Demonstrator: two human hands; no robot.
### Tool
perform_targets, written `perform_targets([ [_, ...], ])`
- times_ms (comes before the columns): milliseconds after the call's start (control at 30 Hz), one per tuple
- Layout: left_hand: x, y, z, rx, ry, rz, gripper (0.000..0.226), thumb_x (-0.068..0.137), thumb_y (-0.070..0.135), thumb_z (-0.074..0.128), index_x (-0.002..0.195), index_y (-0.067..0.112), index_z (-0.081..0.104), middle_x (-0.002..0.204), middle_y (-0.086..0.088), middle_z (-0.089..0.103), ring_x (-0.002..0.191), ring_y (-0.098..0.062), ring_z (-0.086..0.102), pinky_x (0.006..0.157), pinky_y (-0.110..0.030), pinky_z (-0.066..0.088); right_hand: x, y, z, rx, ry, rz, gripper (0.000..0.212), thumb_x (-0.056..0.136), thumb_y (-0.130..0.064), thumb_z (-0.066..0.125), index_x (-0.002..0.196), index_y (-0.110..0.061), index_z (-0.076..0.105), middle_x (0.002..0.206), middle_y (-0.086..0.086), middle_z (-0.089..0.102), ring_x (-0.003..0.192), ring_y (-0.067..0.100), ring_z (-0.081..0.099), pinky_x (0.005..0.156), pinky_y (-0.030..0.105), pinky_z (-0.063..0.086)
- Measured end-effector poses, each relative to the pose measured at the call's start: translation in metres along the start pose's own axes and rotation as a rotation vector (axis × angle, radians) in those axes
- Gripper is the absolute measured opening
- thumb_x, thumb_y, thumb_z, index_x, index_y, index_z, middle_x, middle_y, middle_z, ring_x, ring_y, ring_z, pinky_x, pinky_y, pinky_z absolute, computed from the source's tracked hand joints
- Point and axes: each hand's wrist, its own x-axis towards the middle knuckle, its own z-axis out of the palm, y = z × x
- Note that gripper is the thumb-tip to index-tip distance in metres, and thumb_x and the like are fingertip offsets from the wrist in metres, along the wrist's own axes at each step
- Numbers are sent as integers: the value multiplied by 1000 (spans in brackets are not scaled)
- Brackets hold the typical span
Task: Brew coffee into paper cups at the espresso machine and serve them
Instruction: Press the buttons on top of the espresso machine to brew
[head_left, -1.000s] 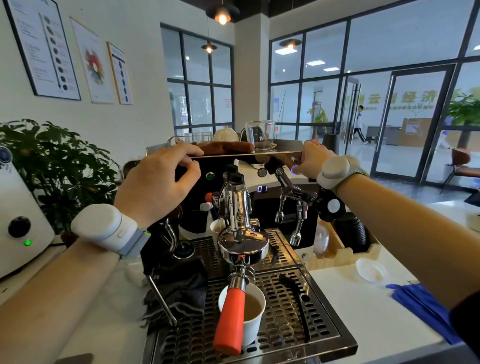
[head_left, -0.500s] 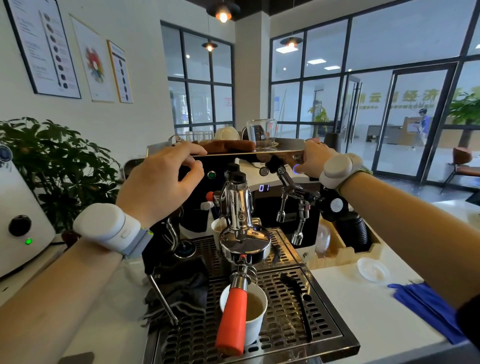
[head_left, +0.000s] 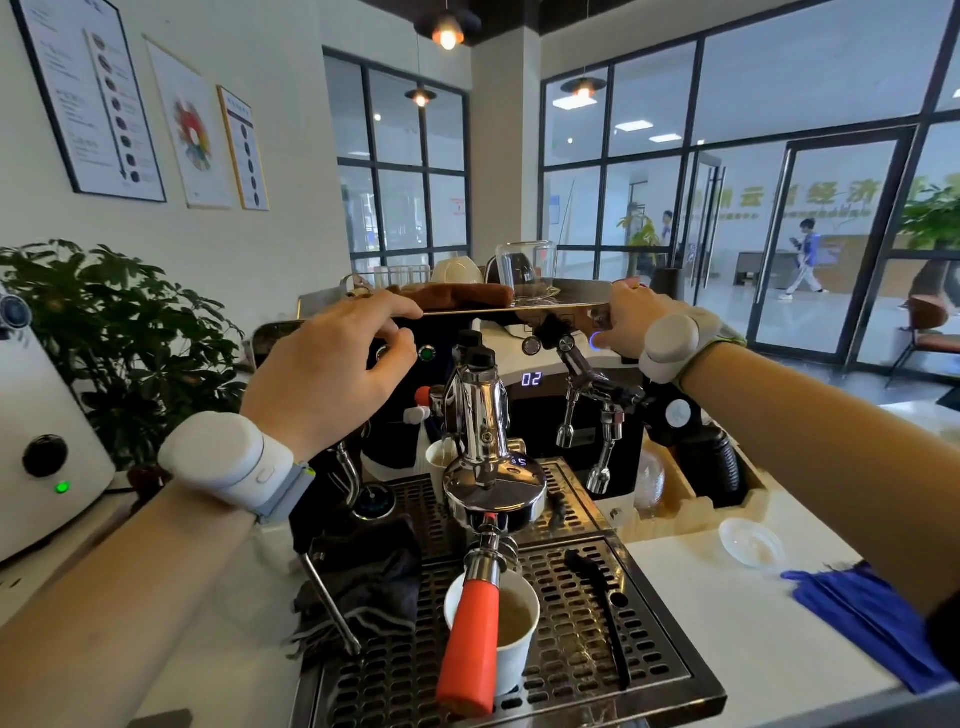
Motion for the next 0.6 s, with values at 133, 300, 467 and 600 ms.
perform_targets([
  [133,0,0,0,11,-32,5,26,91,33,47,115,29,58,90,14,62,68,16,49,53,-21,34,-4,2,1,-38,25,-11,47,87,-37,61,114,-3,44,113,16,55,80,28,51,68,35,39],
  [300,1,0,-2,-7,-43,0,25,92,28,51,115,26,59,91,12,61,76,19,50,60,-14,36,-8,5,1,-1,60,-50,40,88,-44,57,95,-8,43,100,13,55,77,29,53,65,35,41],
  [467,5,3,-6,-81,-62,-55,26,92,26,54,117,24,59,100,12,57,89,0,54,79,-13,40,-17,0,-4,199,100,-134,36,85,-39,59,104,-11,47,105,11,57,89,28,55,70,36,44],
  [600,7,8,-9,-68,-23,-33,27,90,24,59,117,21,59,106,10,50,94,2,43,81,2,28,-32,-12,-10,433,148,-228,45,85,-38,62,118,-9,50,117,9,58,102,22,55,87,34,46],
])
